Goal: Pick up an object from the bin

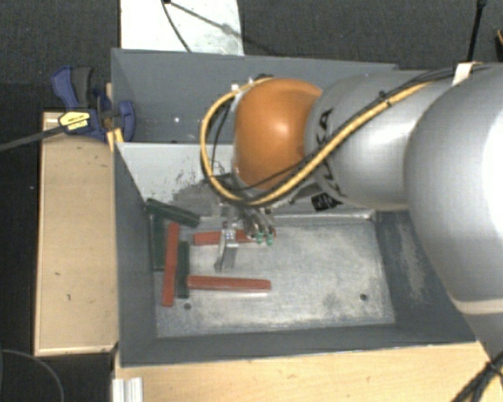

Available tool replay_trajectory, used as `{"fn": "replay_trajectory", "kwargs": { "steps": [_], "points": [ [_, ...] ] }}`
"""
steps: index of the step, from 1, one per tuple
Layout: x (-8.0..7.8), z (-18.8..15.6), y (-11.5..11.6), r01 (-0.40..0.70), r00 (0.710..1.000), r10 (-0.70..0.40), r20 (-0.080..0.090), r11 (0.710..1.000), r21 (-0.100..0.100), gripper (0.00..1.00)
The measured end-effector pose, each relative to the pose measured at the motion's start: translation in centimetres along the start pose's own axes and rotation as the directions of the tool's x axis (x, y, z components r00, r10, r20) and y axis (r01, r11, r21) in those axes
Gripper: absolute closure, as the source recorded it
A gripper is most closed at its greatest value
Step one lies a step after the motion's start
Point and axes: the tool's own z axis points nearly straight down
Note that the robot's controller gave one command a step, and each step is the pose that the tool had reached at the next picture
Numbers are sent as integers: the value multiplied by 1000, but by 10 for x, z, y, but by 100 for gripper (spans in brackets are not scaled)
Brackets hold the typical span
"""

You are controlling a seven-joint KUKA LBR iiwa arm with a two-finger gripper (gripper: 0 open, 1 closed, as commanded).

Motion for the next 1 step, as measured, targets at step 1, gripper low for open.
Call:
{"fn": "replay_trajectory", "kwargs": {
  "steps": [1],
  "points": [
    [-3, 71, -40, 195, 981, -195, -2, 981, 1, 0]
  ]
}}
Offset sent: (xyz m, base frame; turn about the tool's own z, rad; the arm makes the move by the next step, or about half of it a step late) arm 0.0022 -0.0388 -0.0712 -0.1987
